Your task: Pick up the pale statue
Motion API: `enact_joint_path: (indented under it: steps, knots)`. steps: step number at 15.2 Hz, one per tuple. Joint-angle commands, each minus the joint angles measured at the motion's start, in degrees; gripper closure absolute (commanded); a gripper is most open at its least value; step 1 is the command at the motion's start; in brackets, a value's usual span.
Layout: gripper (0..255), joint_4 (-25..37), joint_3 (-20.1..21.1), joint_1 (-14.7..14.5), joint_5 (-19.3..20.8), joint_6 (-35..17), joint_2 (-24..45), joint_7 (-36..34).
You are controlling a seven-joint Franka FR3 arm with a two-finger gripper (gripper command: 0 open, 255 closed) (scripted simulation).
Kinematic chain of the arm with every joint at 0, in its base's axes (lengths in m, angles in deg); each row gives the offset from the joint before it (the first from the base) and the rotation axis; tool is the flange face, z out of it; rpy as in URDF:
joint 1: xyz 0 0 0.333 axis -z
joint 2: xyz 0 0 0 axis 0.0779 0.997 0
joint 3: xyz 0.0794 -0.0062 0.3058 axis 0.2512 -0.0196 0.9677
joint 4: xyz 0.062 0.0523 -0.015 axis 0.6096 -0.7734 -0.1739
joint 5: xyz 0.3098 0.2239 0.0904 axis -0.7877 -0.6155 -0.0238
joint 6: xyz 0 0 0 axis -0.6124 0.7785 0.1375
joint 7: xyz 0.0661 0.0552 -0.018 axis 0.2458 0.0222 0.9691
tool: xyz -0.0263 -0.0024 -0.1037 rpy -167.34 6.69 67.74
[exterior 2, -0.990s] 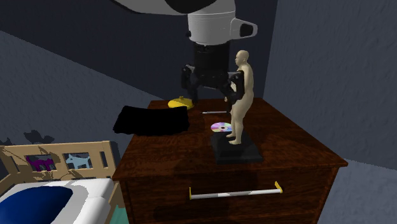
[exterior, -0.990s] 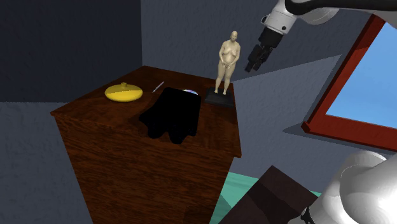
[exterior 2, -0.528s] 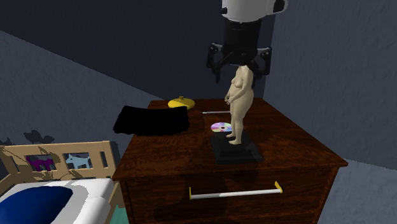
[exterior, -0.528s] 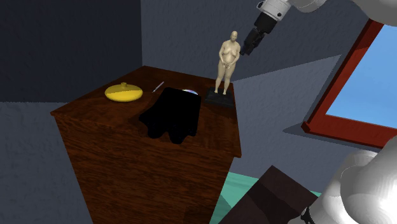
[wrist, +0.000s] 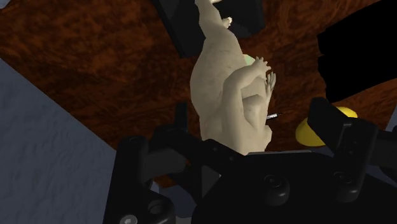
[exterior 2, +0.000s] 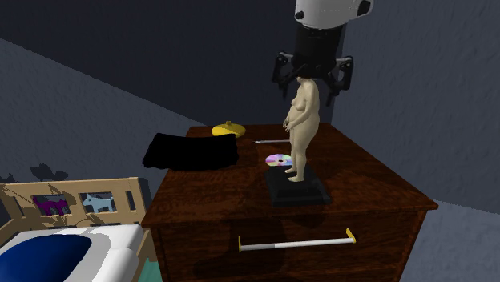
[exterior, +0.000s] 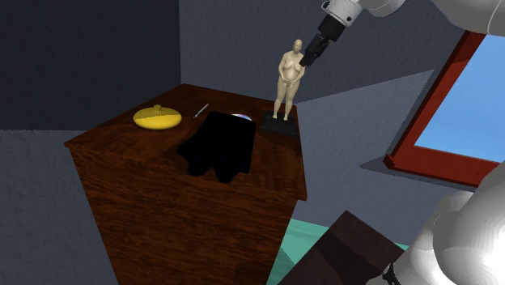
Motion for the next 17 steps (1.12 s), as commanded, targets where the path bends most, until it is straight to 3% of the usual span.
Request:
enact_joint_path:
  steps: [1,4,5,14,17]
  knots:
    - [0,-2.35,0.16,-0.06,0.17,-1.78,-0.66,0.25]
    - [0,-4.01,0.25,-0.08,0.26,-3.05,-1.07,0.45]
    - [255,-3.89,0.25,-0.08,0.26,-2.95,-1.05,0.43]
    - [255,-4.01,0.25,-0.08,0.26,-3.05,-1.06,0.45]
    - [255,-0.81,0.07,-0.04,0.06,-0.61,-0.26,0.07]
